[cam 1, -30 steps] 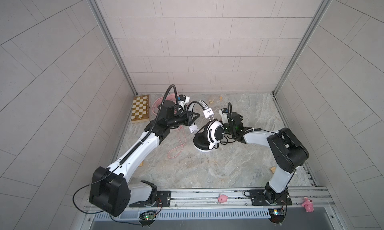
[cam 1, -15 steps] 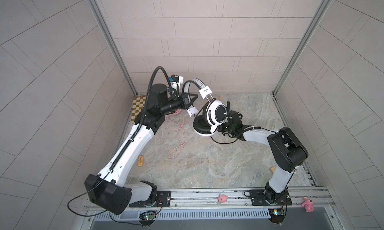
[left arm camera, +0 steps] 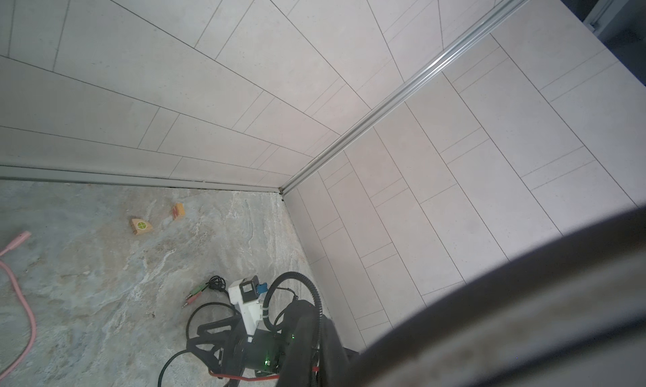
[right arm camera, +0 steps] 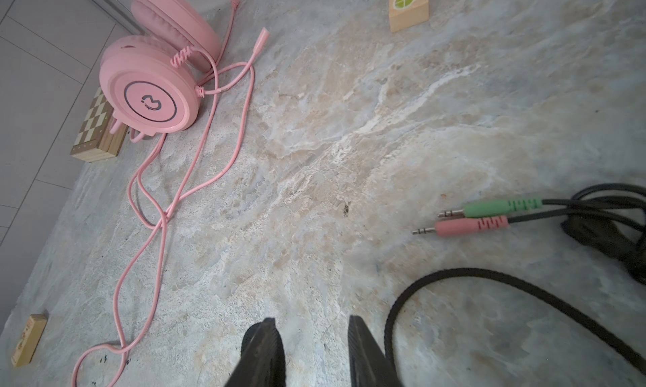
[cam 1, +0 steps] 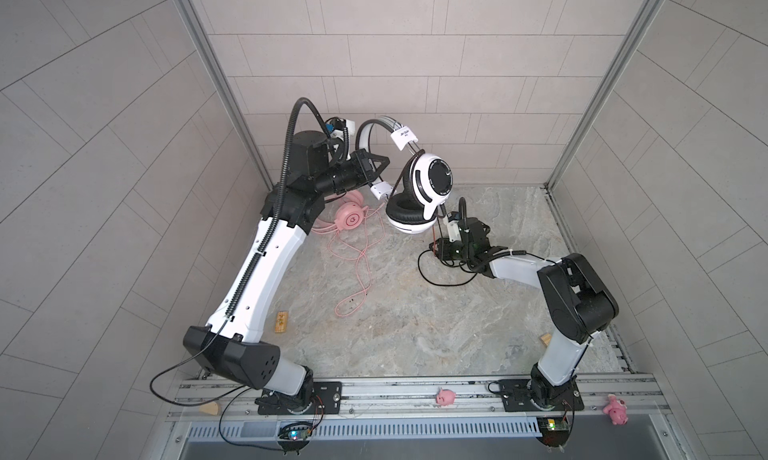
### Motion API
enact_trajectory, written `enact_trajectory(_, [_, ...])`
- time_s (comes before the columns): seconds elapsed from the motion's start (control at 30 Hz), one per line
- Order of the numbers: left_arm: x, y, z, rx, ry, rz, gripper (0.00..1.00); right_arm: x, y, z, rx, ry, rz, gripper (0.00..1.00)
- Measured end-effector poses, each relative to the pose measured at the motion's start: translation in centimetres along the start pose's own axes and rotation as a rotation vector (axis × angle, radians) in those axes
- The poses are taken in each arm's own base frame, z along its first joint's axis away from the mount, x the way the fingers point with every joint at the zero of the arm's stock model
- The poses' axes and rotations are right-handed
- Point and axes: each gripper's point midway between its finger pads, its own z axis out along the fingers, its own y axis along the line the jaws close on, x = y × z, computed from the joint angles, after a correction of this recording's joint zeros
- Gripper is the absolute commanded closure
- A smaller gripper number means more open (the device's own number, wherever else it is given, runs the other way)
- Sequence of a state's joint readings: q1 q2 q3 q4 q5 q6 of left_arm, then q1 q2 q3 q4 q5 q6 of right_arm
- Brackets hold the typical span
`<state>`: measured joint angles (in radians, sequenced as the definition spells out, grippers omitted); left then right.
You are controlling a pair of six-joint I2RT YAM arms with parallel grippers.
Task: Wrap the headphones
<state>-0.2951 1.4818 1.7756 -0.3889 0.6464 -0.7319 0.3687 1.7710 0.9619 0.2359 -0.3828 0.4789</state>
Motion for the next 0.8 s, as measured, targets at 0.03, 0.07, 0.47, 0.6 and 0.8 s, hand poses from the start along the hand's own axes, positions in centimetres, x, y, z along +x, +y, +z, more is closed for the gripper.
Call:
enact_trajectory(0.03, [0.1,0.2,0.0,-0.009,0.005,-0.003,1.00,0.1,0.0,-0.2,-0.007,0.009,-0.003,0.58])
enact_trajectory(0.07, [0.3,0.4,0.0,-0.016,0.010,-0.003,1.00,0.3,-0.1,-0.4,-0.010,0.020,-0.005,0.58])
enact_trajectory(0.47, [0.8,6.0,0.0,-0.147,0.024,-0.065,1.00,-3.2,4.5,-7.1,-0.089,0.019,-0.135,0.52])
enact_trajectory(0.6, [0.4,7.7,-0.2,-0.182,0.021,-0.080,1.00,-4.0,4.8,-9.5,-0.082,-0.004,-0.174,0.44])
enact_trajectory(0.8, [-0.4,8.7,-0.8,-0.210,0.000,-0.091,1.00,-3.6,3.2,-10.2,-0.098,0.011,-0.172,0.30])
